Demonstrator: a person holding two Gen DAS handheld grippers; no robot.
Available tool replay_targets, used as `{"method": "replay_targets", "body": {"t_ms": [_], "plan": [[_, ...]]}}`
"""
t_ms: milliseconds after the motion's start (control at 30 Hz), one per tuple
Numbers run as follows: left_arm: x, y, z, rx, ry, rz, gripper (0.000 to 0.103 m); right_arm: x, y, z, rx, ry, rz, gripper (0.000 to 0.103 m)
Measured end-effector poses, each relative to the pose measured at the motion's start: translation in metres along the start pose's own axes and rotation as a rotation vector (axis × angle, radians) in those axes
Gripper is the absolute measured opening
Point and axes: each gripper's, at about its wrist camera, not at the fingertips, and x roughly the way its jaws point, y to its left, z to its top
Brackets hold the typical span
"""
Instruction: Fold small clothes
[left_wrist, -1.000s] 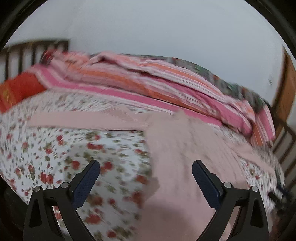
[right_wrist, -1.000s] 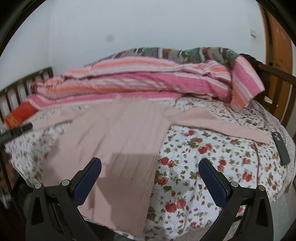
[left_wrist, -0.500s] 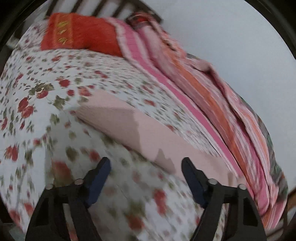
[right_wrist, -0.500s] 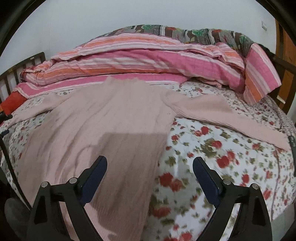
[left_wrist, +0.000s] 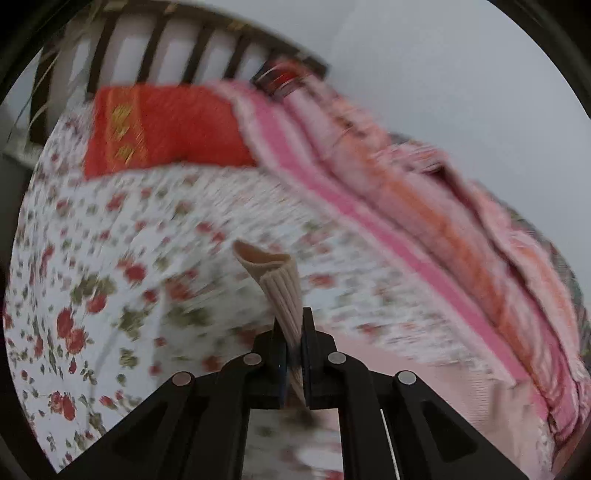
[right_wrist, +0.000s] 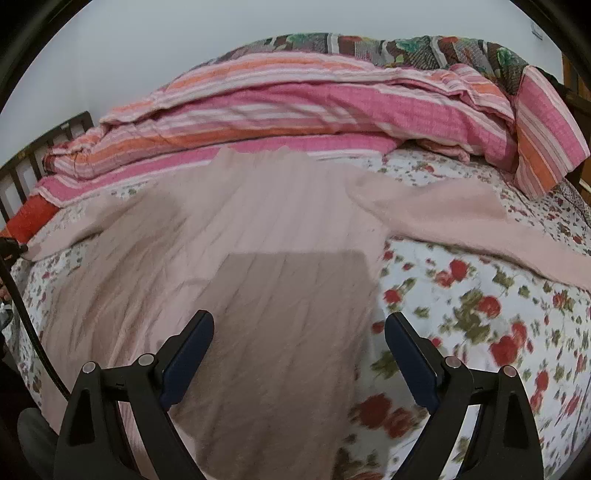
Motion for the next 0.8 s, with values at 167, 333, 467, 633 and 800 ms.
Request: {"method": "replay_targets", "body": {"t_ms": [167,333,467,633,800], "plan": [[-0.044,-0.105,0.006,0.178,-0.077,-0.087,0.006,-0.009,-0.028,0.008,0.045,-0.034,0.006,0.093],[-0.075,-0.229,-0.024,0.382,-0.117,-0.234,0.006,-0.022,-0.062,0.011,0.12,-0.058,-0.018,0.093],[-0.081,-0.32,-0.073,0.49,-0.066,-0.358,0.006,-0.032,-0.086,0.006,0.125,-0.072,-0.064,0.093],[-0.085,-0.413,-0.171,0.636,0.042,-0.499,0.006,-0.044,-0.119,-0.004,0.16,-0.071,-0.103,0.093],[-0.077,-0.459,-0.272,0.737,0.22,-0.574,0.007,-0.046,-0.138,-0.013,0.178,-0.053,-0.126,0.093]]}}
